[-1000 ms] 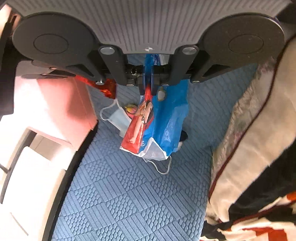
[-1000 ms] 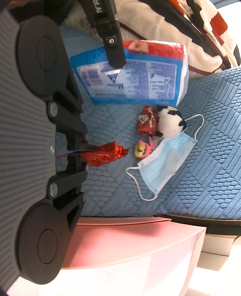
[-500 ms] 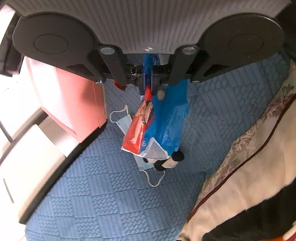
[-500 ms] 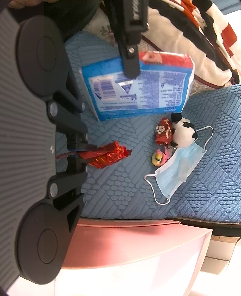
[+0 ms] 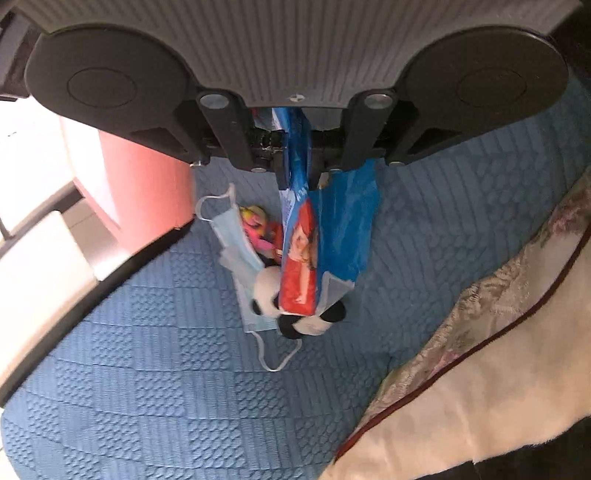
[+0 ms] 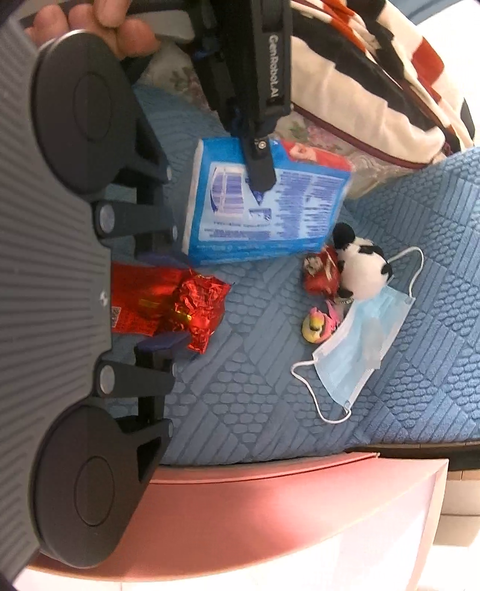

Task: Organize soft objects
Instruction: 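Lift the red packet with the right tool while the left tool lifts the wipes pack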

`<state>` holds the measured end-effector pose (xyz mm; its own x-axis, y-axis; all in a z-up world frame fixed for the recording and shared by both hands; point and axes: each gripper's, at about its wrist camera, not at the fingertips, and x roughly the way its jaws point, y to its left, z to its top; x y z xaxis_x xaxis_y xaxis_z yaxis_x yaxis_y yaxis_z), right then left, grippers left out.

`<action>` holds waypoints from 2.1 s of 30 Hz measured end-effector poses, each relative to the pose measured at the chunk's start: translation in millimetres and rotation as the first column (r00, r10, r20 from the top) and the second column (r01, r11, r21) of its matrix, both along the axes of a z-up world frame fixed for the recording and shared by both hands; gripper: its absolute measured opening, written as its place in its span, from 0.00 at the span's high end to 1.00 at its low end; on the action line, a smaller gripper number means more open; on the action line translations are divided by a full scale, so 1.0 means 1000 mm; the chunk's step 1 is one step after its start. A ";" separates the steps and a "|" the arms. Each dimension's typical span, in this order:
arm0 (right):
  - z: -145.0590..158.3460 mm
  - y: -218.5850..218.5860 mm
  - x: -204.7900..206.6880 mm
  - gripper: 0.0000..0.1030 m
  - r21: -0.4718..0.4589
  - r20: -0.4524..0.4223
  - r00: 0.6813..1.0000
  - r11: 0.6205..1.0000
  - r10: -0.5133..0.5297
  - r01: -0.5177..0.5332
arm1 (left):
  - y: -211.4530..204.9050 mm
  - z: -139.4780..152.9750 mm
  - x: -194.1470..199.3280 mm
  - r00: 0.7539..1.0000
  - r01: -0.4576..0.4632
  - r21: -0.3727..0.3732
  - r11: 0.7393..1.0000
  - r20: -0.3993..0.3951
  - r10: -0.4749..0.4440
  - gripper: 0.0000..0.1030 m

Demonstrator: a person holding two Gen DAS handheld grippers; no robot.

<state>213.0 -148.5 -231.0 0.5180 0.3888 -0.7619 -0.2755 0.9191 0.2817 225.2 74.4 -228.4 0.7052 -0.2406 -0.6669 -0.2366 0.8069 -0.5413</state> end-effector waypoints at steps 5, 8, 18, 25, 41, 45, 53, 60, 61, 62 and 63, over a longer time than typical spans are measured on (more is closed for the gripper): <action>-0.003 -0.001 0.004 0.61 0.018 -0.019 1.000 1.000 -0.013 0.013 | 0.002 -0.007 0.008 1.000 0.008 0.047 0.999 -0.027 -0.007 0.79; -0.006 0.003 0.005 0.54 -0.003 -0.023 1.000 1.000 -0.015 0.014 | 0.002 -0.010 0.011 0.999 0.014 0.075 0.997 -0.046 -0.010 0.61; -0.012 0.003 0.012 0.47 -0.002 -0.045 0.998 0.999 -0.043 0.043 | -0.007 -0.019 0.021 0.994 0.048 0.142 0.989 -0.099 -0.035 0.41; -0.018 0.006 0.016 0.46 -0.003 -0.054 0.998 0.999 -0.045 0.045 | -0.016 -0.029 0.030 0.991 0.068 0.152 0.986 -0.121 -0.050 0.41; -0.018 0.024 0.012 0.49 -0.095 0.025 1.000 0.995 0.008 -0.006 | -0.028 -0.027 0.029 0.994 0.072 0.205 0.976 -0.097 -0.053 0.80; -0.014 0.023 0.008 0.49 -0.117 0.060 0.998 0.993 0.010 -0.003 | -0.034 -0.019 0.024 0.994 0.088 0.234 0.968 -0.078 -0.072 0.80; -0.008 0.018 0.012 0.49 -0.148 0.064 0.998 0.989 -0.021 0.030 | -0.039 -0.010 0.017 0.988 0.152 0.204 0.967 -0.054 -0.144 0.80; 0.003 0.022 0.013 0.49 -0.187 0.054 0.998 0.982 -0.007 0.018 | -0.045 -0.010 0.014 0.981 0.192 0.281 0.941 -0.048 -0.185 0.80; 0.004 0.022 0.013 0.49 -0.189 0.056 0.998 0.982 -0.008 0.018 | -0.045 -0.009 0.014 0.981 0.196 0.293 0.936 -0.044 -0.191 0.80; 0.005 0.023 0.012 0.49 -0.189 0.054 0.999 0.982 -0.009 0.019 | -0.045 -0.009 0.014 0.979 0.201 0.295 0.934 -0.042 -0.197 0.80; 0.005 0.024 0.011 0.49 -0.188 0.051 0.999 0.982 -0.008 0.018 | -0.045 -0.010 0.014 0.979 0.204 0.298 0.932 -0.043 -0.201 0.80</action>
